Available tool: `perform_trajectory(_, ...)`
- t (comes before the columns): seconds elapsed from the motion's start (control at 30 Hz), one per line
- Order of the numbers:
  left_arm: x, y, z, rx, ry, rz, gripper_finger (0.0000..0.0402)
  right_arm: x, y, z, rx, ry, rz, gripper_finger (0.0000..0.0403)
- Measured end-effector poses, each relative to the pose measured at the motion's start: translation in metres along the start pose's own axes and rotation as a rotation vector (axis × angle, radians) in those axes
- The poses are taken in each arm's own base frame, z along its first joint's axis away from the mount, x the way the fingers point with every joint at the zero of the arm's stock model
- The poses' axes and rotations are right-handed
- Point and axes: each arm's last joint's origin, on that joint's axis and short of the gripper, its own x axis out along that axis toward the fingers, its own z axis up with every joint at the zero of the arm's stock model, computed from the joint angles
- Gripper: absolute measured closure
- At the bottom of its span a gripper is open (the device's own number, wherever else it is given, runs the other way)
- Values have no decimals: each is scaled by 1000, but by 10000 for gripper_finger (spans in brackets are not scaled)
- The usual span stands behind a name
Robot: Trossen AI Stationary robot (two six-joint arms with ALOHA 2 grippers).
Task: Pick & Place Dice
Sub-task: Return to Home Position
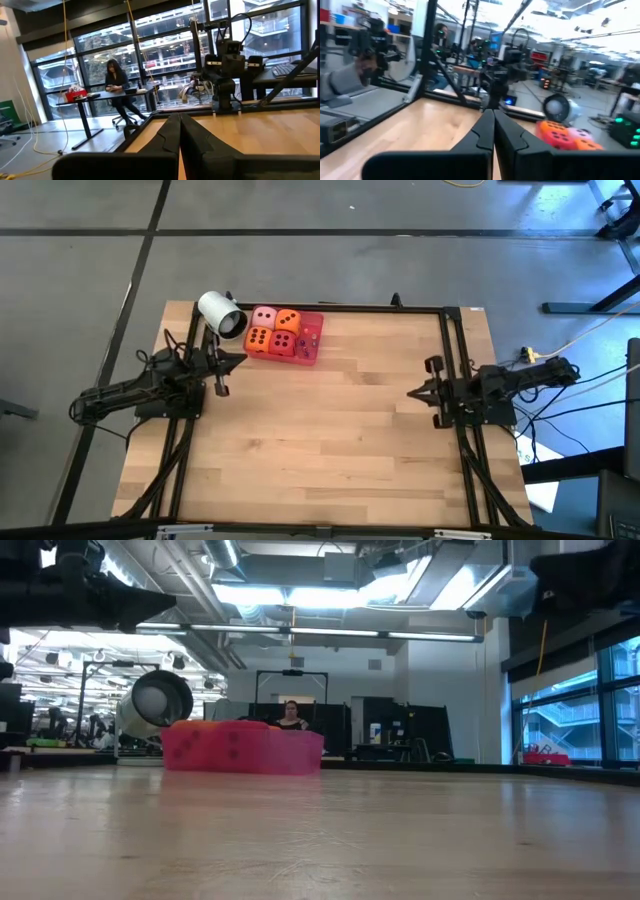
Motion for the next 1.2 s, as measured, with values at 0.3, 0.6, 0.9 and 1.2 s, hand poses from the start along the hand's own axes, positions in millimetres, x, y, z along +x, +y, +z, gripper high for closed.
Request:
perform_trajectory(0.3, 1, -2, -7, -17, -26, -4, 400, 1, 7, -13, 21, -68, 130, 399)
perform_trajectory(0.6, 1, -2, -8, -17, -22, -8, 398, 1, 7, -18, 53, -50, 107, 399)
perform_trajectory(0.9, 1, -4, -18, -97, 77, -23, 398, 1, 8, -23, 175, 18, 85, 399)
perform_trajectory(1.2, 0, -5, -25, -126, 144, -31, 398, 0, 7, -33, 266, 126, 0, 399)
